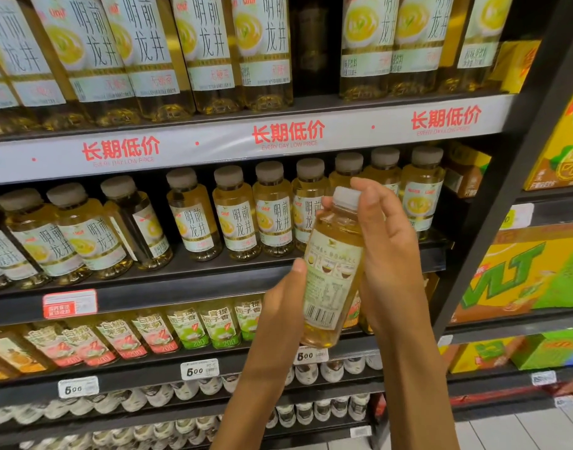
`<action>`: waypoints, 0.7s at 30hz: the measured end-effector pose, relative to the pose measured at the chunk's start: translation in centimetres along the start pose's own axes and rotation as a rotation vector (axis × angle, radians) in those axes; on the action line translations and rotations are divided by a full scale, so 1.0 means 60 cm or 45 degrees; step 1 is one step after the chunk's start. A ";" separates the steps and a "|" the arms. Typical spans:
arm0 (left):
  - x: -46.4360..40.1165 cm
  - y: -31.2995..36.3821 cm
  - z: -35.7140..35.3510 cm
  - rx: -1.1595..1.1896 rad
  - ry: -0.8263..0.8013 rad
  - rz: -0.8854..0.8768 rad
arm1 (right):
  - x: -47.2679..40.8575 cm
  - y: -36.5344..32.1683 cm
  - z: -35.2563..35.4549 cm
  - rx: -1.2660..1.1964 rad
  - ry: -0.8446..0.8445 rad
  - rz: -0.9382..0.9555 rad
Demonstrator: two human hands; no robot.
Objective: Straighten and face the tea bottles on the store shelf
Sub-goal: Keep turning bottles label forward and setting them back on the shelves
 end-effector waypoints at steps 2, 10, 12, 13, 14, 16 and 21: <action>0.000 -0.003 0.001 0.031 0.014 0.009 | -0.002 0.000 0.000 -0.009 0.002 -0.053; 0.007 -0.007 0.017 0.373 -0.201 0.246 | -0.008 0.011 -0.008 -0.295 -0.171 -0.222; 0.008 -0.008 0.021 0.267 -0.179 0.232 | -0.006 0.013 -0.008 -0.289 -0.153 -0.189; 0.008 -0.006 0.022 0.190 -0.119 0.221 | -0.004 0.013 -0.007 -0.276 -0.149 -0.167; 0.008 -0.005 0.023 0.093 -0.035 0.205 | -0.002 0.012 -0.007 -0.243 -0.151 -0.139; 0.010 0.000 0.023 -0.085 0.059 0.143 | 0.002 0.008 -0.007 -0.144 -0.152 -0.081; 0.016 0.014 0.009 -0.091 0.176 0.019 | 0.009 0.002 -0.012 0.022 -0.118 0.003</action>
Point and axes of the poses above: each hand's wrist, its own x-axis away from the middle knuckle, its own z-axis out of the back of the hand, y = z × x, the point moved 1 cm from there along -x, towards the middle knuckle, and after that the axes turned 6 degrees about -z, right-handed, at the moved point
